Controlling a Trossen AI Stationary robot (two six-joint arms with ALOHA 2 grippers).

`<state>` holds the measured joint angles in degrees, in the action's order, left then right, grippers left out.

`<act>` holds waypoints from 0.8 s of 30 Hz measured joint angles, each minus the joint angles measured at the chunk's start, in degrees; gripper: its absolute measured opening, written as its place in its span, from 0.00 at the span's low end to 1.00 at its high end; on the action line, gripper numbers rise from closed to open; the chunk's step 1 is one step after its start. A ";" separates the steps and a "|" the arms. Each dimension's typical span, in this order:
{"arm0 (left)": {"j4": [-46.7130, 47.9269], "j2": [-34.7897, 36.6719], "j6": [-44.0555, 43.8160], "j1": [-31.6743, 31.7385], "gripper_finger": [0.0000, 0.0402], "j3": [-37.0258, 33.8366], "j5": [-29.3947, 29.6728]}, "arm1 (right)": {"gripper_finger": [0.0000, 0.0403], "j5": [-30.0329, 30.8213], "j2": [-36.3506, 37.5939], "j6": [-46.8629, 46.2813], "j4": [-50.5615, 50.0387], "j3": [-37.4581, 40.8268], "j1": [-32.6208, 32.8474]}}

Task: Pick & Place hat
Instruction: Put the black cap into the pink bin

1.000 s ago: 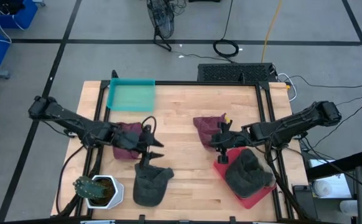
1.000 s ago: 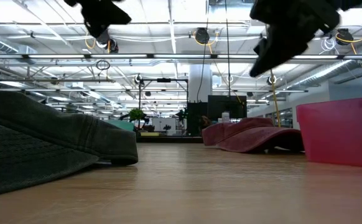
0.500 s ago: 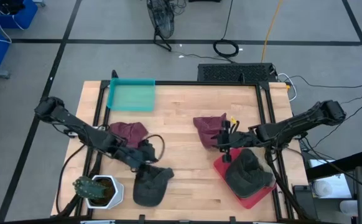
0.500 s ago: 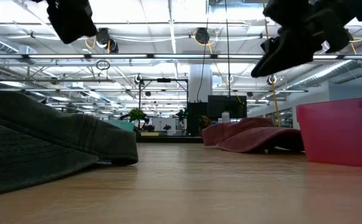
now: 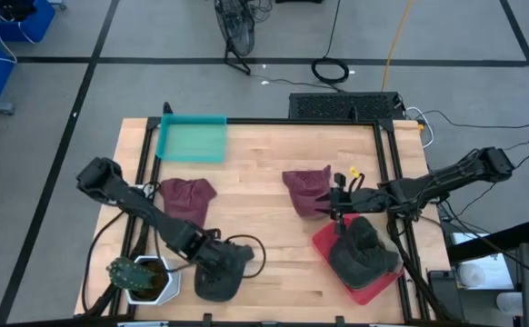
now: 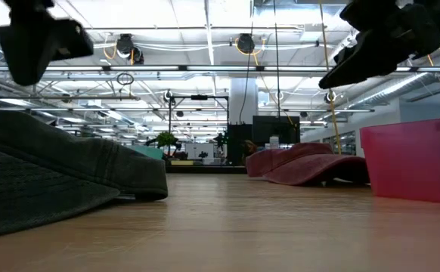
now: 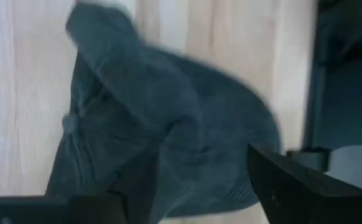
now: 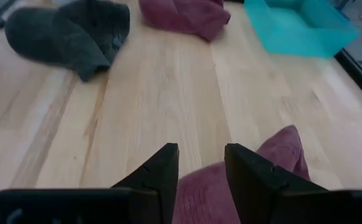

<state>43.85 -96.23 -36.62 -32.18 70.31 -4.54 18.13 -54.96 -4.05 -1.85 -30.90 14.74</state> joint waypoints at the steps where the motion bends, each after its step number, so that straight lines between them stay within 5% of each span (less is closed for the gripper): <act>1: 0.27 -0.84 -0.48 -0.13 0.64 -0.01 -0.18 | 0.29 -0.21 0.64 0.00 0.61 0.46 0.00; 8: 0.11 -5.41 0.71 -0.05 0.83 -0.31 -1.88 | 0.29 -0.31 3.37 -0.99 0.59 0.63 0.88; 13: -0.13 -6.47 2.95 -0.05 0.85 -0.31 -2.53 | 0.29 -0.26 4.61 -0.63 0.28 0.63 1.57; 18: -0.13 -6.55 4.69 -0.11 0.72 -0.31 -1.72 | 0.29 -0.26 5.35 -0.66 -0.18 0.63 1.57; 24: -0.19 -6.55 7.23 -0.11 0.42 -0.33 -0.56 | 0.29 -0.24 6.32 -1.28 -0.89 0.63 1.55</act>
<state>43.66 -102.78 -29.38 -32.29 69.97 -5.11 17.89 -48.64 -5.34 -2.74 -30.26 16.29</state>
